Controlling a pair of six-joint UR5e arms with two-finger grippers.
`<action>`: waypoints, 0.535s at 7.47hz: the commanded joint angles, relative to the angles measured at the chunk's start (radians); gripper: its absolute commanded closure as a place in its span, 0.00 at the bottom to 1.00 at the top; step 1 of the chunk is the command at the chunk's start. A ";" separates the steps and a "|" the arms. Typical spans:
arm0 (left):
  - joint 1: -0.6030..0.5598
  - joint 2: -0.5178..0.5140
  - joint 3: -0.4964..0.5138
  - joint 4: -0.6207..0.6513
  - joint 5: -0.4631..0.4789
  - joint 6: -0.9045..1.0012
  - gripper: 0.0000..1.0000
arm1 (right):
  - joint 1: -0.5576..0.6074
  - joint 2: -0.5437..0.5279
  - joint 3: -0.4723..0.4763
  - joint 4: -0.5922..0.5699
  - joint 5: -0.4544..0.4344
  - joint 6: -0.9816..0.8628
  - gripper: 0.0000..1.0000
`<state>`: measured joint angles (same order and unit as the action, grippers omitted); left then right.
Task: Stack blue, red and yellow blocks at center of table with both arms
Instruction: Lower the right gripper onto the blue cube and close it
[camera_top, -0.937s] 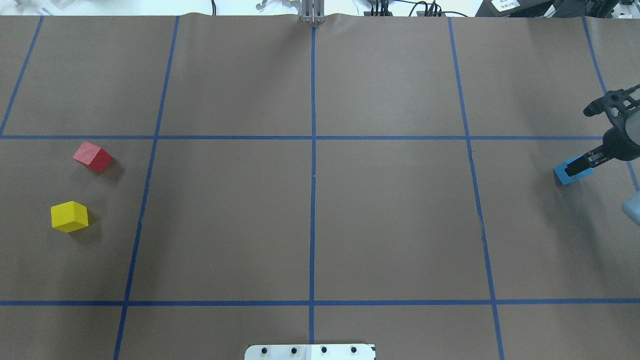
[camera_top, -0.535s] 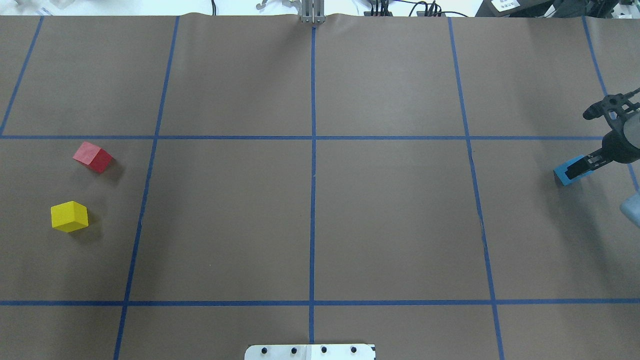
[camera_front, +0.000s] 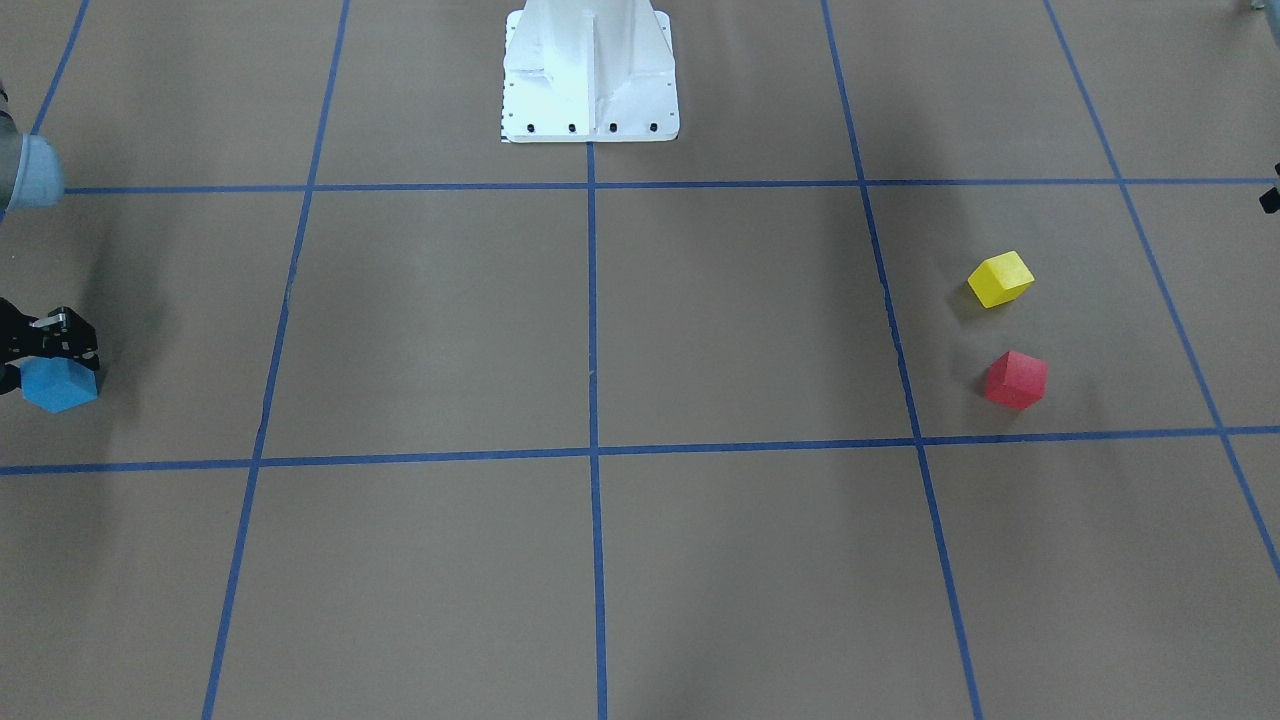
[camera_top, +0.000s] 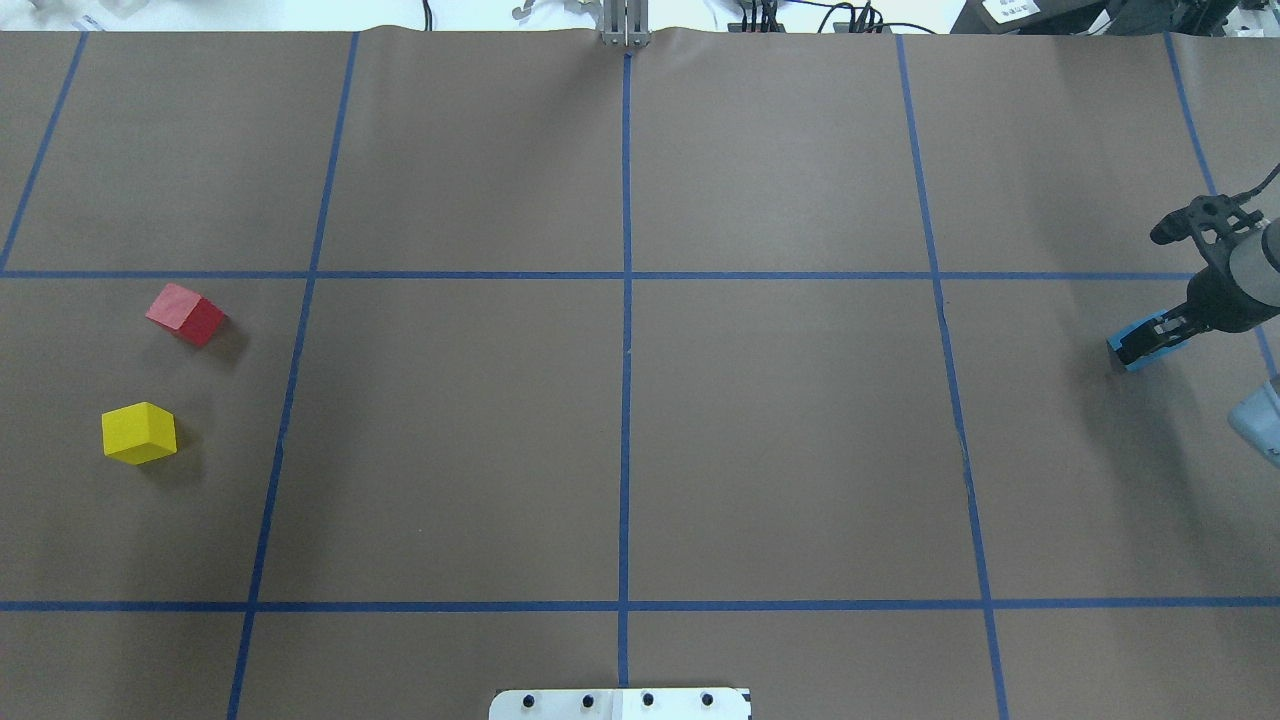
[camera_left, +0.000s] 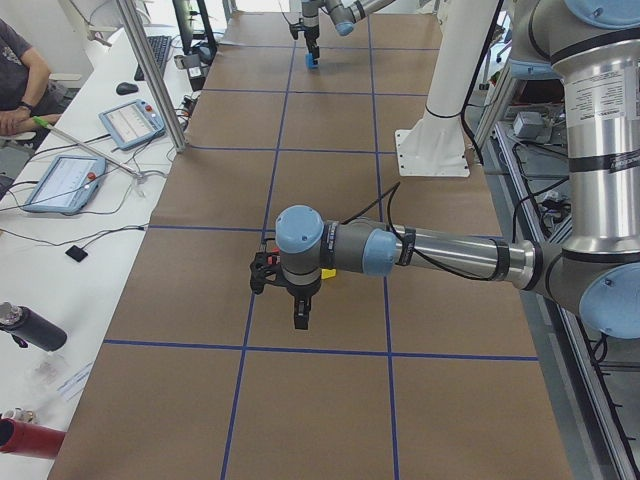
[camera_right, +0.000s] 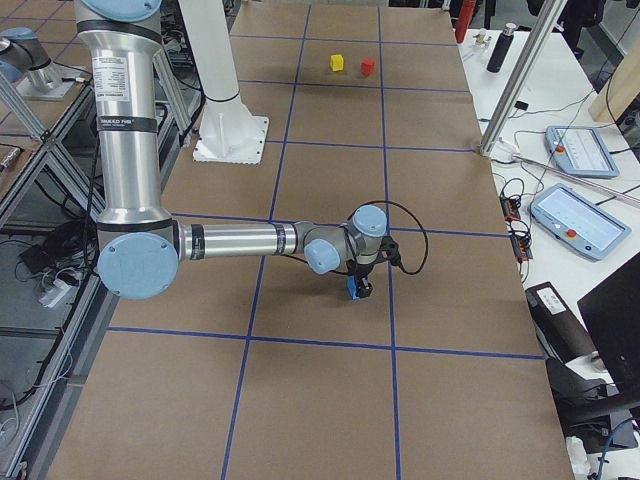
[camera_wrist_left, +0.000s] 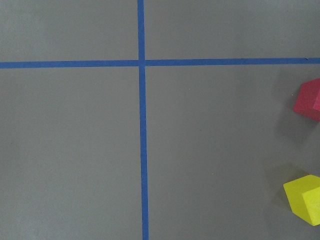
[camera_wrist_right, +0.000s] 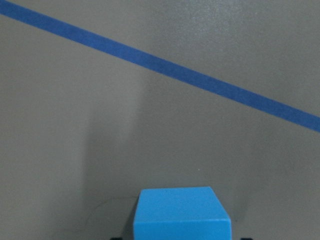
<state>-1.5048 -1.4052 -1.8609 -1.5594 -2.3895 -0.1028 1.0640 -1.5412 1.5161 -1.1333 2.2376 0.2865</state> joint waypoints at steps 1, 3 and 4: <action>0.000 0.000 0.000 -0.001 0.000 0.000 0.00 | -0.001 0.016 0.015 0.000 0.022 -0.009 1.00; 0.000 0.000 -0.003 -0.001 0.000 0.000 0.00 | 0.001 0.071 0.028 -0.029 0.043 0.006 1.00; 0.000 0.000 -0.018 0.001 -0.002 0.000 0.00 | 0.001 0.125 0.071 -0.105 0.046 0.114 1.00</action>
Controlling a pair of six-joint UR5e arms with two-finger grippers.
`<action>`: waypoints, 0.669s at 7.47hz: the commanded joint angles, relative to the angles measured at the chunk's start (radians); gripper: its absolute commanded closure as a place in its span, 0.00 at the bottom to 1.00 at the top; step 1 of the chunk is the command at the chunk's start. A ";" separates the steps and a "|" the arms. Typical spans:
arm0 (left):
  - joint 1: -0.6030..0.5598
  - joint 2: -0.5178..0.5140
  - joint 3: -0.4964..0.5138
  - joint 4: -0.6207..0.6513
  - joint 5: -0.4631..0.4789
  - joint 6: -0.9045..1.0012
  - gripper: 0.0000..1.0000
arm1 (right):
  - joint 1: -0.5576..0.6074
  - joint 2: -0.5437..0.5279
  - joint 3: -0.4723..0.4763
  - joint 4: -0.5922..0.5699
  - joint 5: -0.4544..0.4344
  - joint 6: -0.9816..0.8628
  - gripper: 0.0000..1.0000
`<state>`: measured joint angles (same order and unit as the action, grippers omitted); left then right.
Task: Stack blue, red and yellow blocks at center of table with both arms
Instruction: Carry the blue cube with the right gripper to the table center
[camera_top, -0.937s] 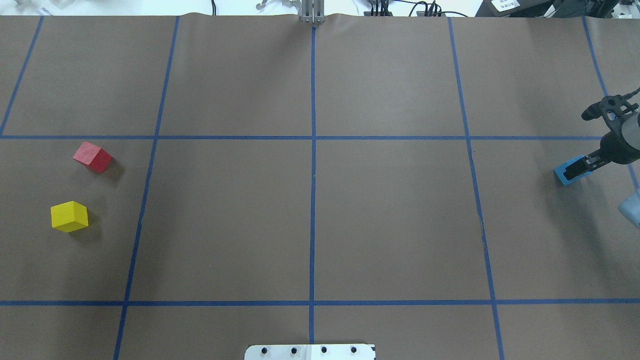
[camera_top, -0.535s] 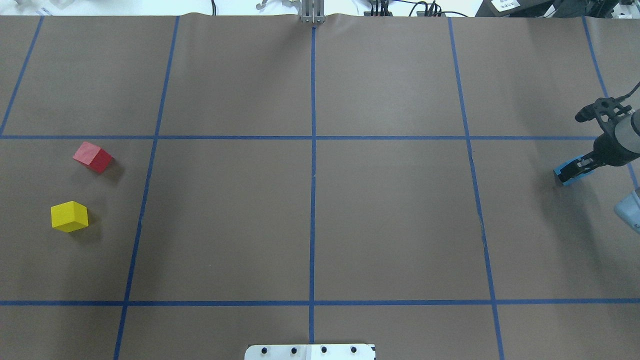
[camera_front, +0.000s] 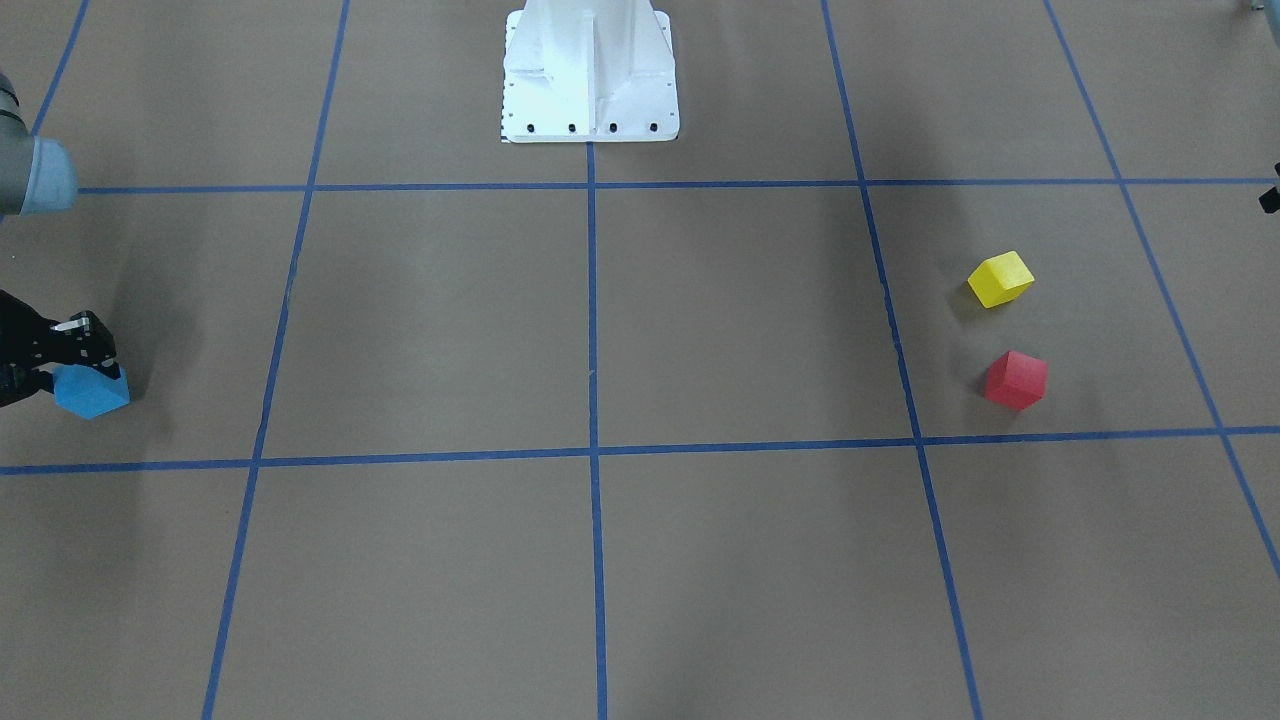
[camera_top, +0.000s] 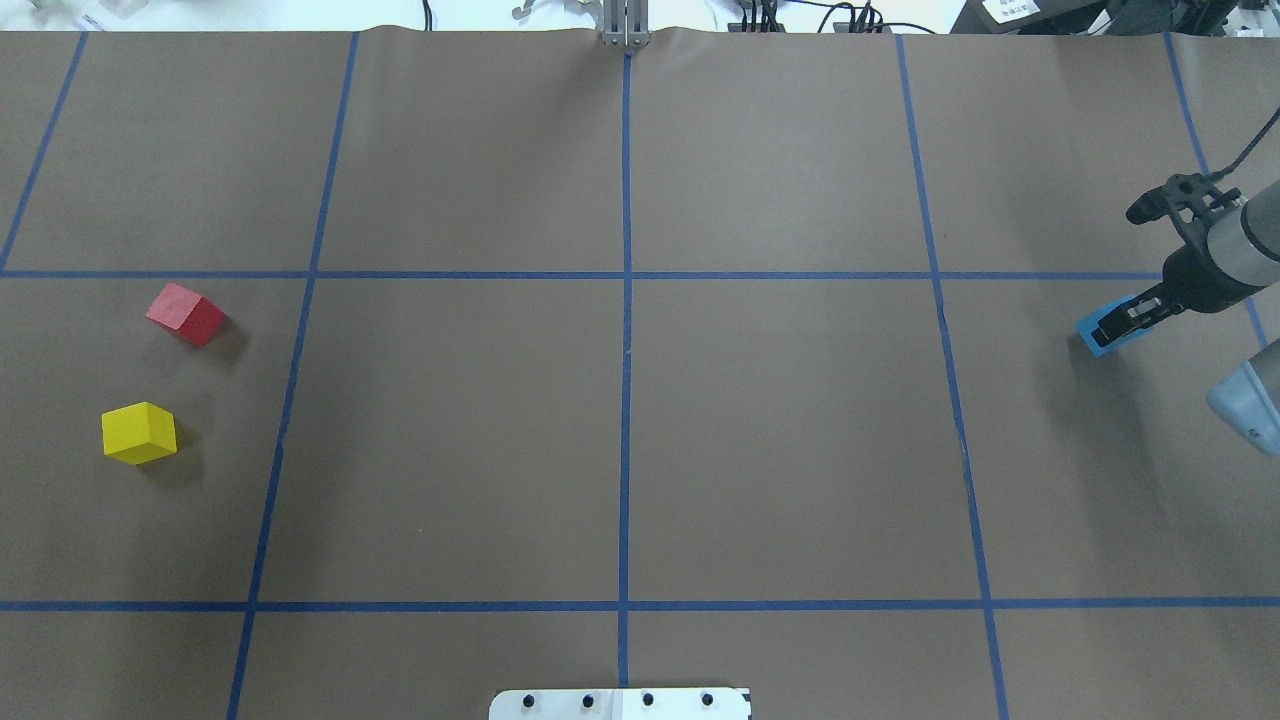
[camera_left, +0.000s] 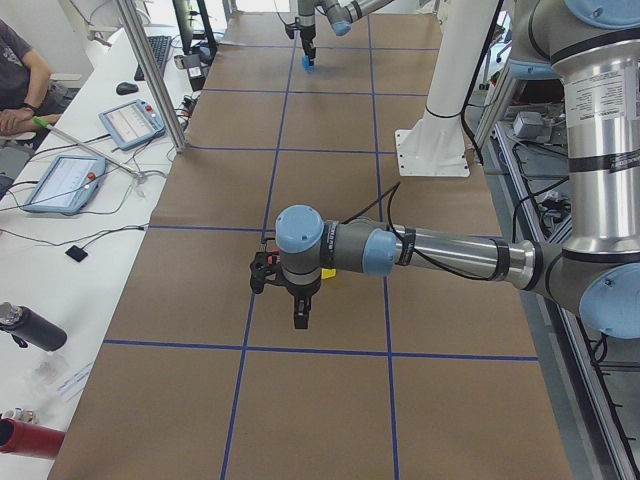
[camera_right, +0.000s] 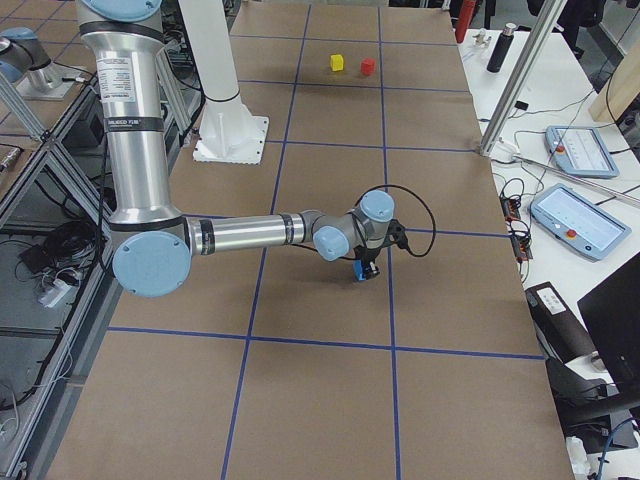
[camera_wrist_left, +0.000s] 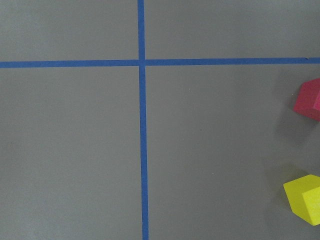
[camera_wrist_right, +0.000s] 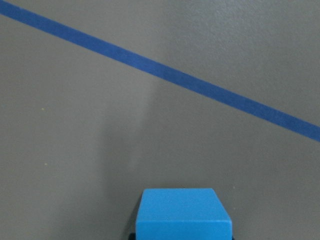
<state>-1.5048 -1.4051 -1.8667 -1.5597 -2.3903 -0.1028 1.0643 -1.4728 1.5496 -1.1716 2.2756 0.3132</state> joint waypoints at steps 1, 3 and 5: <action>0.001 -0.002 -0.019 0.001 -0.001 0.002 0.00 | -0.018 0.137 0.067 -0.133 -0.001 0.259 1.00; 0.002 -0.002 -0.020 0.000 -0.001 0.008 0.00 | -0.135 0.271 0.069 -0.181 -0.010 0.510 1.00; 0.002 -0.002 -0.037 0.013 -0.007 0.002 0.00 | -0.283 0.464 0.046 -0.249 -0.132 0.702 1.00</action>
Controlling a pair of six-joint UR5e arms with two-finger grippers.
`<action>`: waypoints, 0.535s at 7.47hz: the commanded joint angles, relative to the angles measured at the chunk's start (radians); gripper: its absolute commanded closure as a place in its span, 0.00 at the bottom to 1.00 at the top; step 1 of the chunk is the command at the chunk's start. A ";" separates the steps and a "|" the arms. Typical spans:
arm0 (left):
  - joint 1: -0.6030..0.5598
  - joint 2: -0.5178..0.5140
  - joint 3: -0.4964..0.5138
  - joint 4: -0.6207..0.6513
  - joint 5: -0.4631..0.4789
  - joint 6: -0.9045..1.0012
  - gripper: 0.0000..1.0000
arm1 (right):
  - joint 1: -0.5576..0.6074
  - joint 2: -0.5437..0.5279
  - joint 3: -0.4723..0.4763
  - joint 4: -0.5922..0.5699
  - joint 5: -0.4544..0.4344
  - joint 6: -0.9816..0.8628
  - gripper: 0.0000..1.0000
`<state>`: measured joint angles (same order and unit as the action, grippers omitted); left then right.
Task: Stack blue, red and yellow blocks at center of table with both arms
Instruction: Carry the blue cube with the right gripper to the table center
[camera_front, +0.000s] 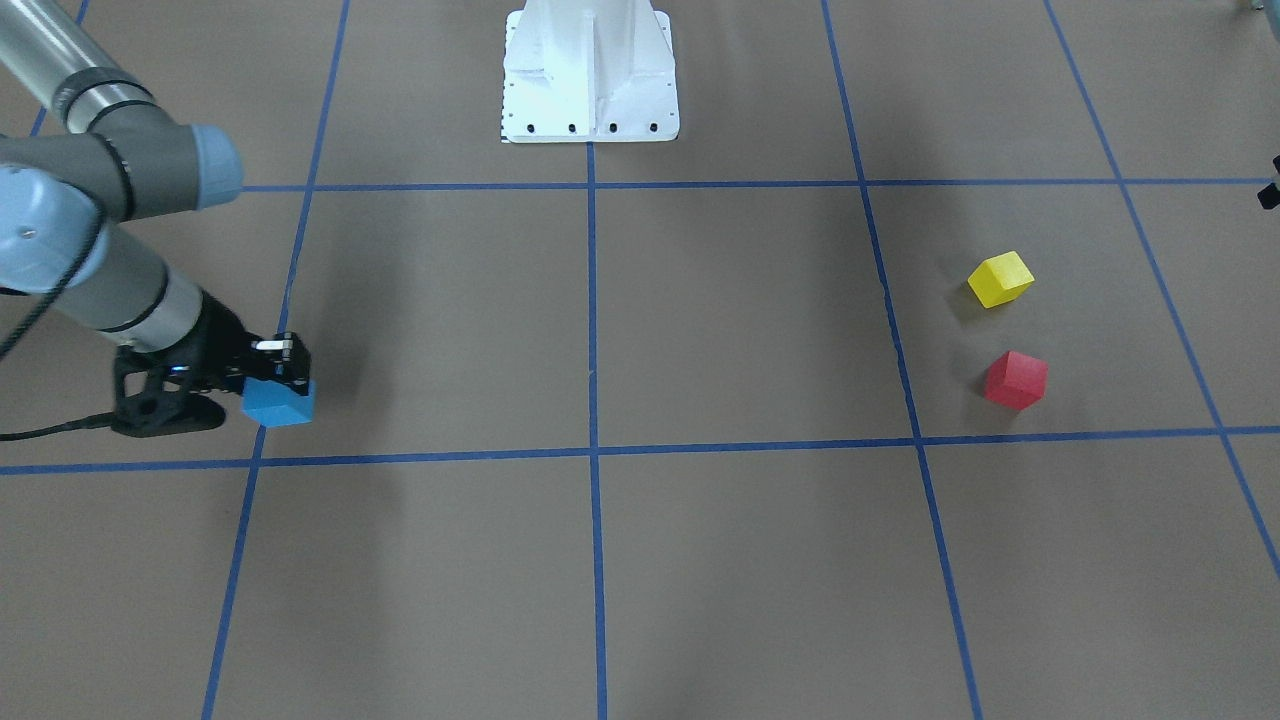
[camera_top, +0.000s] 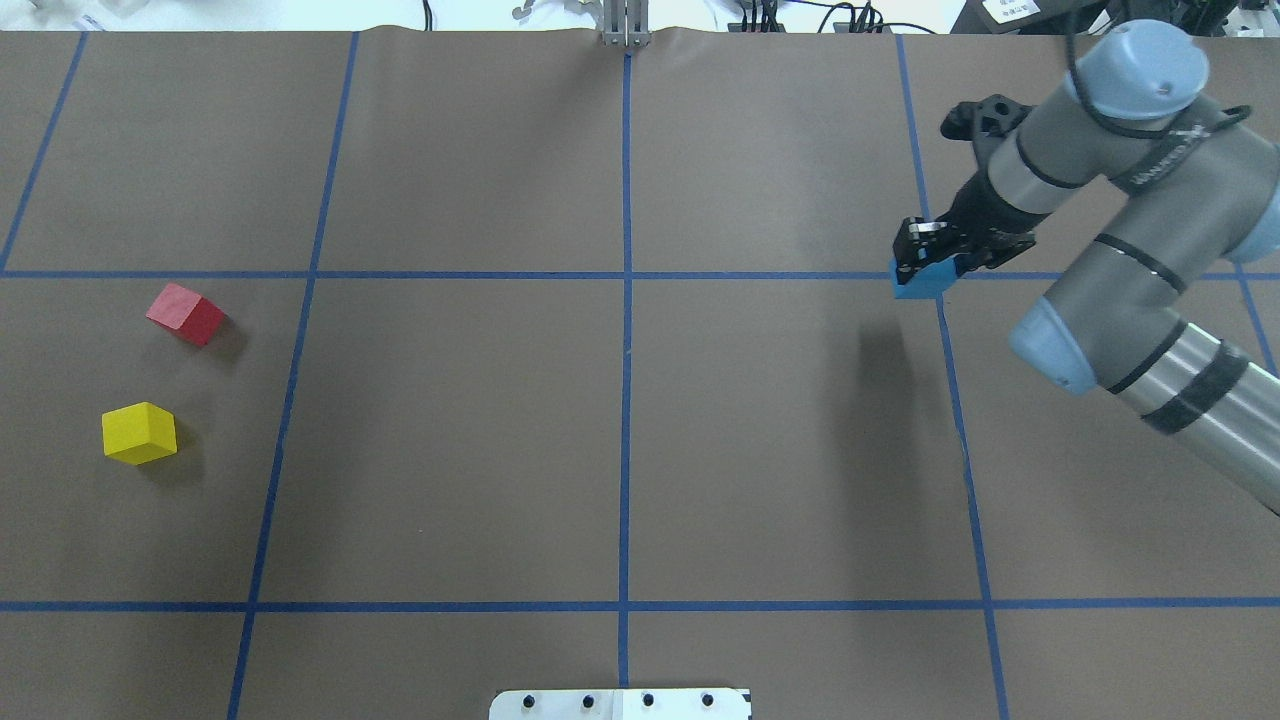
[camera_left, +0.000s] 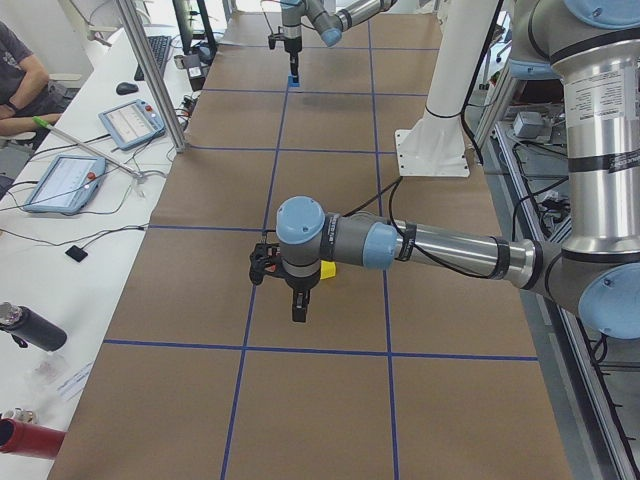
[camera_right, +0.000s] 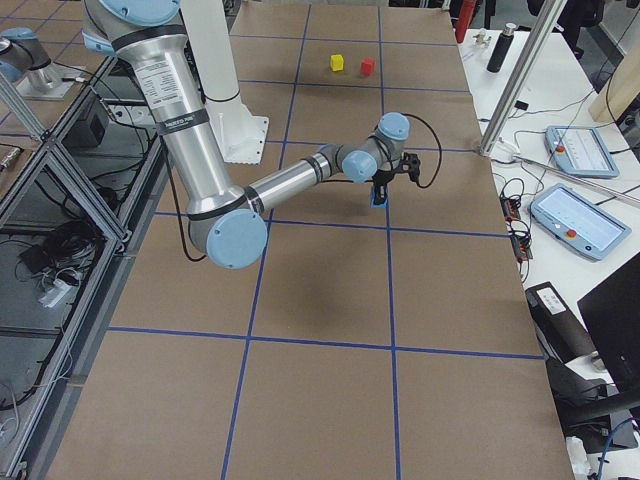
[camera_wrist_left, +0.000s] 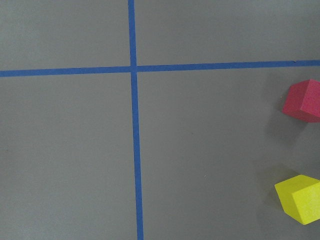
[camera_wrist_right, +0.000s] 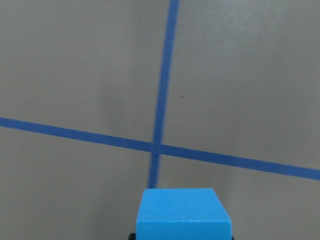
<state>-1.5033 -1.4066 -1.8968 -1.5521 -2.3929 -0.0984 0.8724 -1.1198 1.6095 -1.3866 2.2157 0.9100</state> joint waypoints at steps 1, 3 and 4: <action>0.000 0.000 -0.008 0.007 -0.002 -0.015 0.00 | -0.134 0.186 -0.058 -0.041 -0.088 0.168 1.00; 0.002 0.000 -0.007 -0.017 -0.002 -0.038 0.00 | -0.235 0.338 -0.158 -0.040 -0.166 0.326 1.00; 0.002 0.000 -0.014 -0.017 -0.005 -0.040 0.00 | -0.260 0.378 -0.201 -0.032 -0.200 0.340 1.00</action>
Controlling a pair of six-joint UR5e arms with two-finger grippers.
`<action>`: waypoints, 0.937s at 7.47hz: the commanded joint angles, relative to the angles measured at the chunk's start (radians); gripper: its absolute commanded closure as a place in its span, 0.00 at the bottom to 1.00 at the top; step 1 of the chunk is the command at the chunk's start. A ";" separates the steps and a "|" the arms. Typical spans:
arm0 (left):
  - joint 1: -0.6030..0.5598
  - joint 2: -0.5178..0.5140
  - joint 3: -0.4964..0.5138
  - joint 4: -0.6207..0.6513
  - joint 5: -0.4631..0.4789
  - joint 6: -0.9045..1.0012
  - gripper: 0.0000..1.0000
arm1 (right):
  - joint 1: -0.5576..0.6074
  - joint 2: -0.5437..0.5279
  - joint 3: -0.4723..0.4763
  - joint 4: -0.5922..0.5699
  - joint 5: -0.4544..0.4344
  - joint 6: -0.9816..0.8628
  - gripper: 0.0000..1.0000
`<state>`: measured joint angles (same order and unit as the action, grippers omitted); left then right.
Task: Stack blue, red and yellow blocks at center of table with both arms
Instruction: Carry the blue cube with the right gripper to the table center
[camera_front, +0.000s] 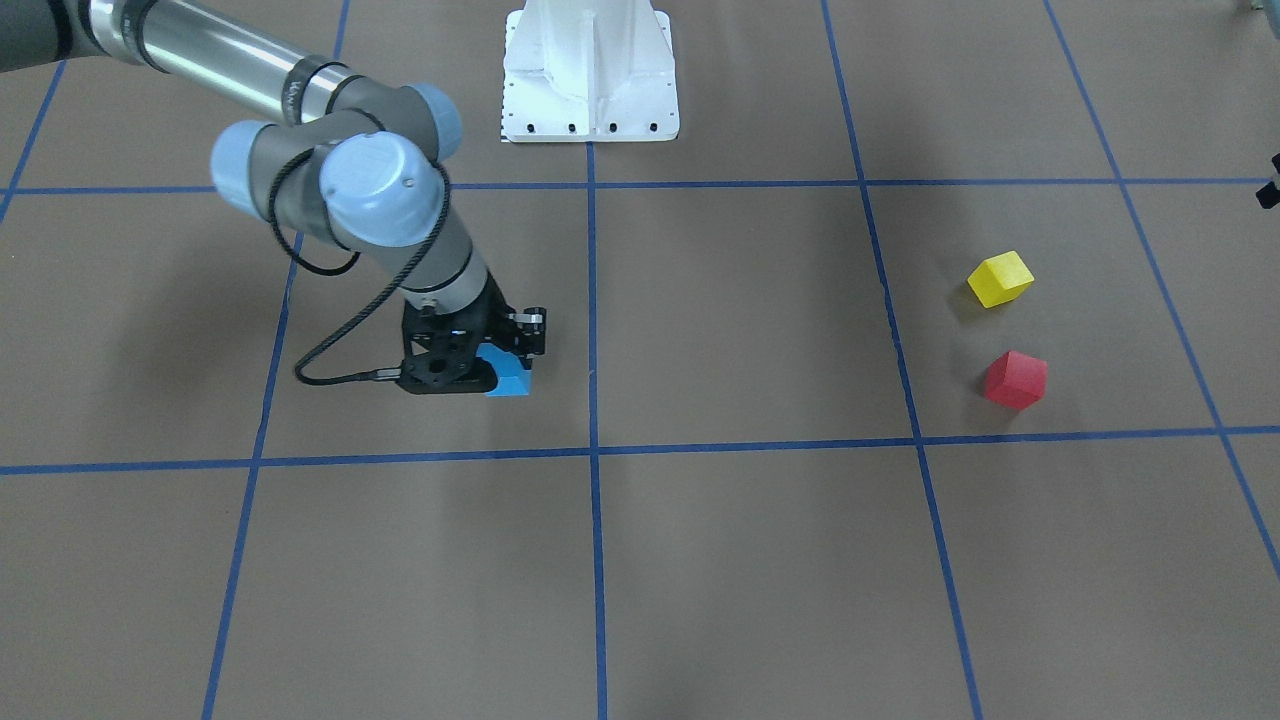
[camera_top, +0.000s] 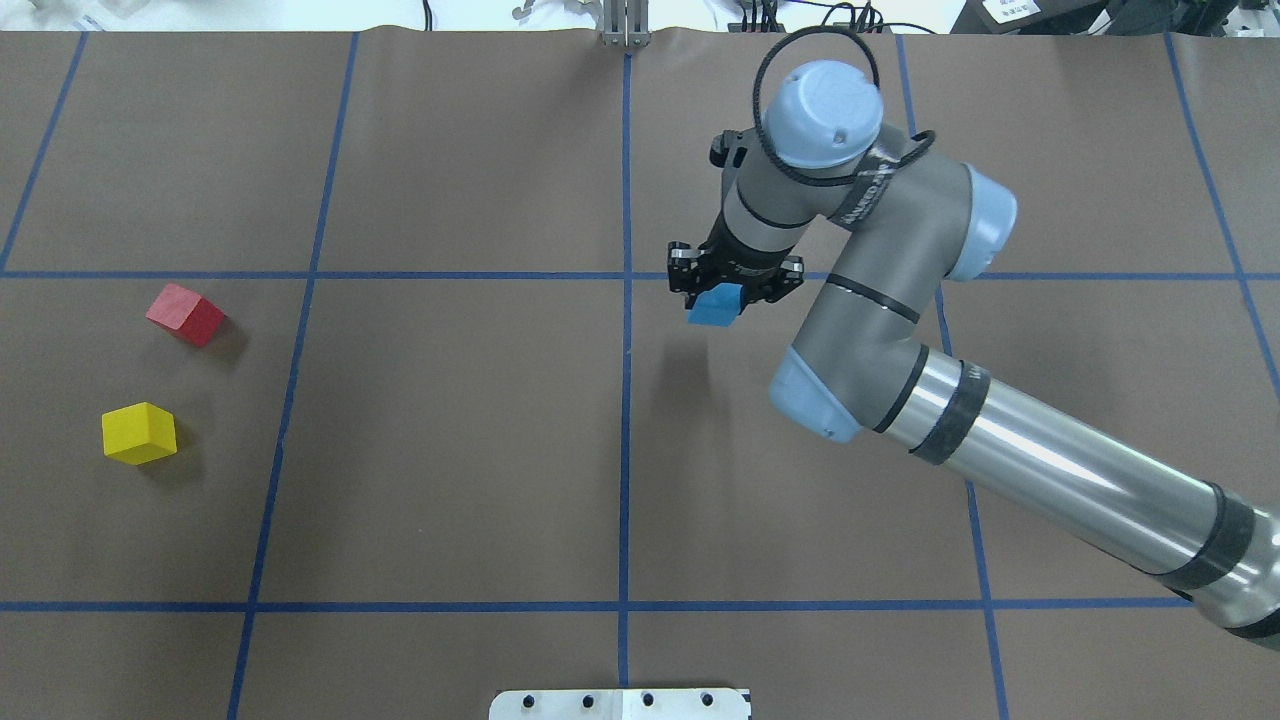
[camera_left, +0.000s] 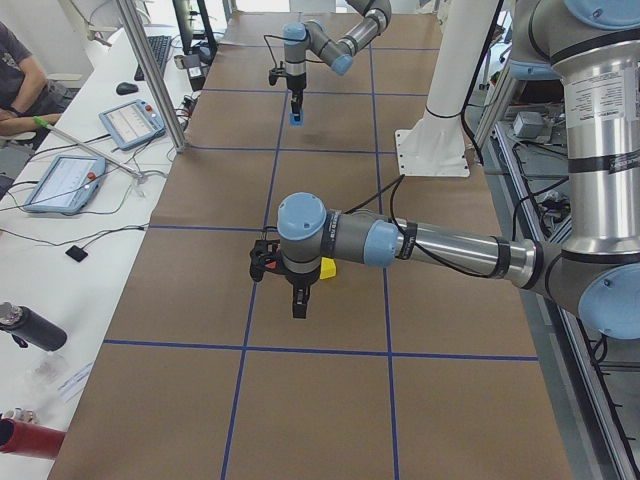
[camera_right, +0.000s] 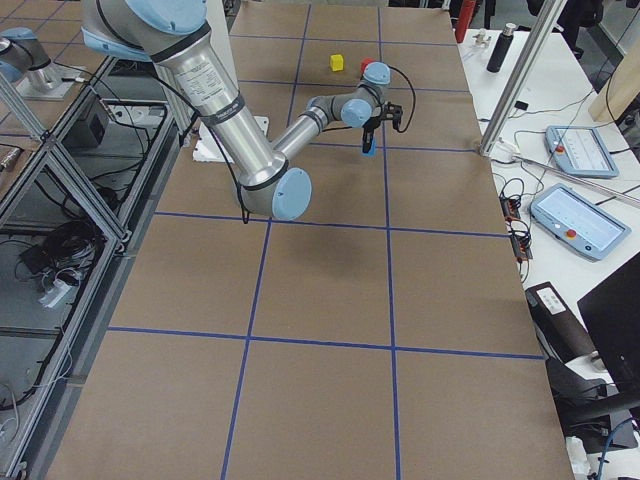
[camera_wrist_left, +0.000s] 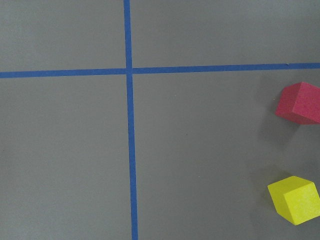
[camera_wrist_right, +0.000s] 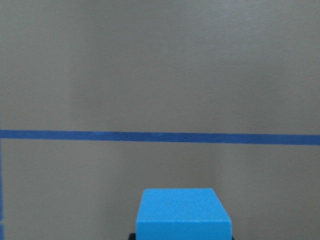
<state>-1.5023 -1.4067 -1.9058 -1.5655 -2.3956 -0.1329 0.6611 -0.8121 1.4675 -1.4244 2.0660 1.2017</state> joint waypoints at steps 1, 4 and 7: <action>0.001 0.002 -0.012 -0.004 -0.002 -0.008 0.00 | -0.070 0.085 -0.073 0.004 -0.053 0.044 1.00; 0.001 0.002 -0.015 -0.002 -0.004 -0.010 0.00 | -0.095 0.103 -0.110 0.005 -0.084 0.042 1.00; 0.001 0.002 -0.016 -0.002 -0.004 -0.010 0.00 | -0.095 0.129 -0.148 0.007 -0.096 0.033 1.00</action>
<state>-1.5018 -1.4051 -1.9217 -1.5678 -2.3991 -0.1426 0.5667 -0.6874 1.3287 -1.4180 1.9794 1.2367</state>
